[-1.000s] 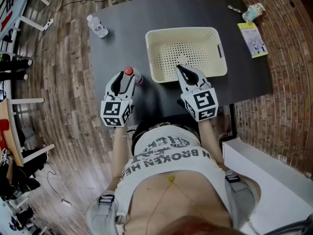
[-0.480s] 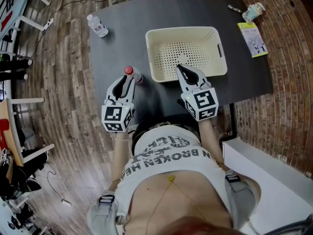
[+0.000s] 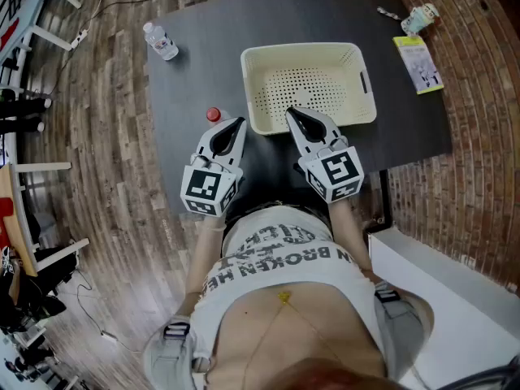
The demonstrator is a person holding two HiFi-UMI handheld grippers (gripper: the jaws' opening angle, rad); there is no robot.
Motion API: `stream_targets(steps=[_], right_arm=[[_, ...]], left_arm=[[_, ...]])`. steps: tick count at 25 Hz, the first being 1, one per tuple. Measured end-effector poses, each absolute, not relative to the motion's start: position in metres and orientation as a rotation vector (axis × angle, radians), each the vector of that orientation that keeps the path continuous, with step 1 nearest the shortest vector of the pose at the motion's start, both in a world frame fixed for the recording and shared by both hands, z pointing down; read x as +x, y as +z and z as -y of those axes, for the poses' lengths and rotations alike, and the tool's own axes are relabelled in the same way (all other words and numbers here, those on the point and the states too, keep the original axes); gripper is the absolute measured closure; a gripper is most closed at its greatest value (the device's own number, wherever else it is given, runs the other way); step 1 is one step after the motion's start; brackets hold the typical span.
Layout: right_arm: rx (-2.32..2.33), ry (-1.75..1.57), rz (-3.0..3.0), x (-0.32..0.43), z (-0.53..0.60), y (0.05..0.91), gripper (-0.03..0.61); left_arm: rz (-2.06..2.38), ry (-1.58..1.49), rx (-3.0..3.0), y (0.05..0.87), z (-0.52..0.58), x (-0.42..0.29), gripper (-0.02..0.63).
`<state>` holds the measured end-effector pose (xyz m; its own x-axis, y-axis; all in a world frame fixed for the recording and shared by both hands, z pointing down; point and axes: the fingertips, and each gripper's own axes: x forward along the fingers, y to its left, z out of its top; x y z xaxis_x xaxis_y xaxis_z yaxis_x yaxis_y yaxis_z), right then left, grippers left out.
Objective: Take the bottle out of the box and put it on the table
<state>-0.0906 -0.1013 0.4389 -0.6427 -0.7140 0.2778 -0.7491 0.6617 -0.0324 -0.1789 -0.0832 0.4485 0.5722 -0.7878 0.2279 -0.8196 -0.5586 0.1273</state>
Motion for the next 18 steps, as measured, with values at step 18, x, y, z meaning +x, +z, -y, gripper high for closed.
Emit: stream_targets(steps=[18], right_arm=[[1.126,0.056,2.884,-0.115,0.088,0.377,0.571]], left_arm=[[1.308,0.091,2.717,0.381,0.085,-0.147,0.606]])
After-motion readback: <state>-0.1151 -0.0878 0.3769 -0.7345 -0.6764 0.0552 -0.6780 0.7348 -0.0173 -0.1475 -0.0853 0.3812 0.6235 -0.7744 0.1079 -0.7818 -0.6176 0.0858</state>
